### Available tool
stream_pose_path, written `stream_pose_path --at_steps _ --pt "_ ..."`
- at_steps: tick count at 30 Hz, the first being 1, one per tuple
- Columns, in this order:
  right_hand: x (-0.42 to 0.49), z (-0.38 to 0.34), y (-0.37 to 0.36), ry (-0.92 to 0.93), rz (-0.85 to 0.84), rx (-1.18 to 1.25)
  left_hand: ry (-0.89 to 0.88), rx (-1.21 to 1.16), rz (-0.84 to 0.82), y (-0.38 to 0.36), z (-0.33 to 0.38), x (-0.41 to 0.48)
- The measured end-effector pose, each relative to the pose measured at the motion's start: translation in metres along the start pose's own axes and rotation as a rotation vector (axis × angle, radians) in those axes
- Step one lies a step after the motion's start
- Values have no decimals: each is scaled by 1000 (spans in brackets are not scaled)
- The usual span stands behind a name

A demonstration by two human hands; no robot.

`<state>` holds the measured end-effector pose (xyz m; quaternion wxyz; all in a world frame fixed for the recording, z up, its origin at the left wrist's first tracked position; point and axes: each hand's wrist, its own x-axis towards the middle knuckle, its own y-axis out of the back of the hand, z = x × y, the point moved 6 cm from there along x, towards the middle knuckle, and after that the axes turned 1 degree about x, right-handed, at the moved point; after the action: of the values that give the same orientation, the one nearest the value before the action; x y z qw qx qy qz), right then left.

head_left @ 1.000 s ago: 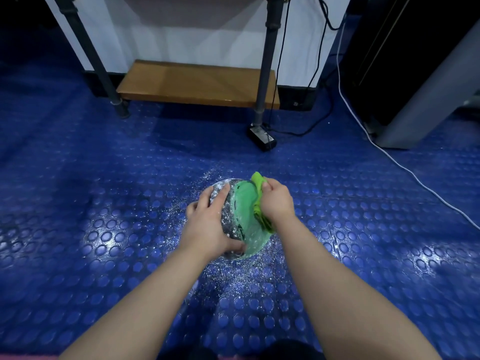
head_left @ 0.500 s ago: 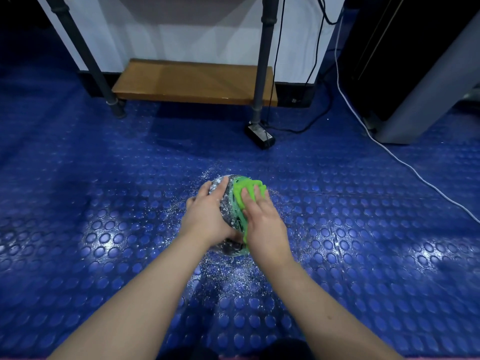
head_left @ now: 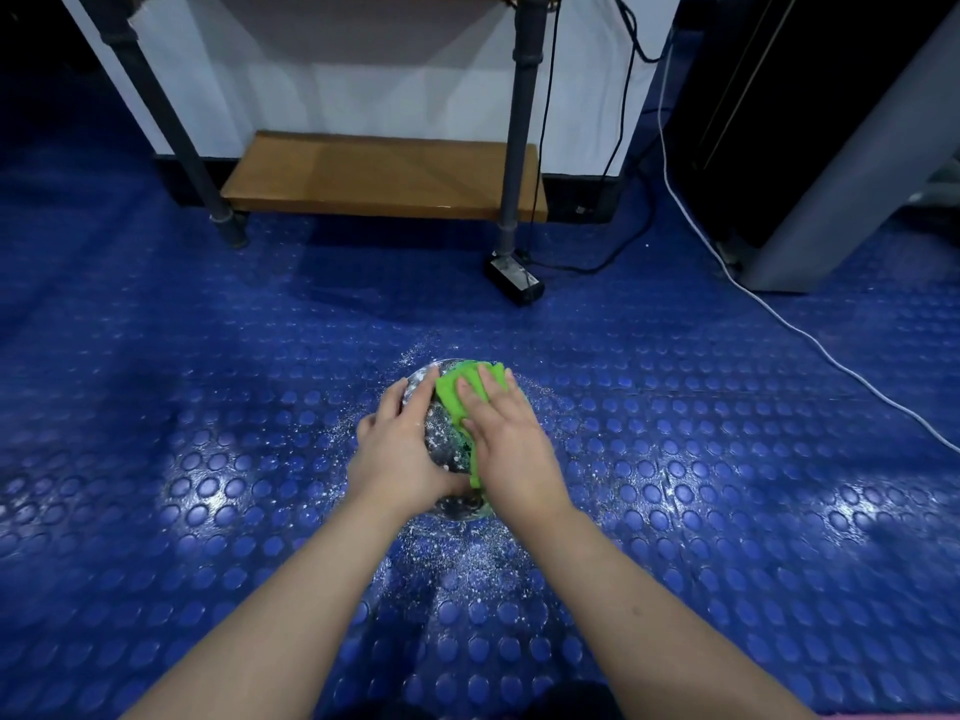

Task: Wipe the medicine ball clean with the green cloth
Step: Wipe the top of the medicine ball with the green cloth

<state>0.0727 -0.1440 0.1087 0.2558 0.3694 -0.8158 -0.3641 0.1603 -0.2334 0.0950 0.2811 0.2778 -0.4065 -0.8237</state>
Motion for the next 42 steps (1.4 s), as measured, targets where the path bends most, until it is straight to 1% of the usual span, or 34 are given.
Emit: stream_pose_path --at_steps 2,5,6,7,10,13,15,16,19,20,22,25,29,30,31,32,33,35,36,37,38,40,42 --pt "10 6 1 -69 60 38 23 -5 5 1 0 0" --pt "30 24 11 -319 111 171 65 27 -16 1 6 0" --pt "33 30 14 -364 119 198 70 34 -21 0 8 0" --pt "33 30 16 -367 124 191 71 43 -24 -1 11 -1" --pt "9 14 13 -188 115 96 51 93 -25 -4 19 -2" --pt "-20 13 8 -37 104 81 34 103 -30 -5 18 -1" --pt "-17 20 9 5 50 58 27 72 -33 -5 14 -2" --pt "-10 26 12 -45 46 84 28 60 -30 -5 12 -3" --pt "12 43 21 -338 131 299 29 52 -16 -5 11 -5" --pt "14 43 21 -379 151 326 28 50 -17 -5 11 -5" --pt "7 31 18 -341 145 302 31 25 -27 -5 6 -3" --pt "-18 11 8 -178 110 250 23 -49 -39 -1 -9 2" --pt "-42 9 2 -14 116 116 -19 -143 -55 1 -29 0" --pt "-45 10 1 22 127 102 -29 -175 -48 1 -32 -3" --pt "-47 14 -1 16 129 126 -38 -202 -38 1 -36 -4" --pt "-49 20 -1 -39 133 188 -45 -219 -29 1 -38 -7" --pt "-49 28 1 -149 149 295 -48 -225 -23 1 -39 -8" --pt "-48 45 6 -433 204 515 -48 -200 -27 0 -40 -12" --pt "-44 46 11 -499 230 557 -52 -178 -30 -1 -38 -14" --pt "-37 42 17 -486 236 545 -65 -161 -26 -2 -37 -16" --pt "-27 32 21 -411 222 470 -87 -152 -18 -3 -35 -18" --pt "-9 9 15 -252 98 210 -118 -143 -12 -3 -31 -20" --pt "-4 3 -3 -229 -43 35 -124 -141 -8 -4 -30 -21"
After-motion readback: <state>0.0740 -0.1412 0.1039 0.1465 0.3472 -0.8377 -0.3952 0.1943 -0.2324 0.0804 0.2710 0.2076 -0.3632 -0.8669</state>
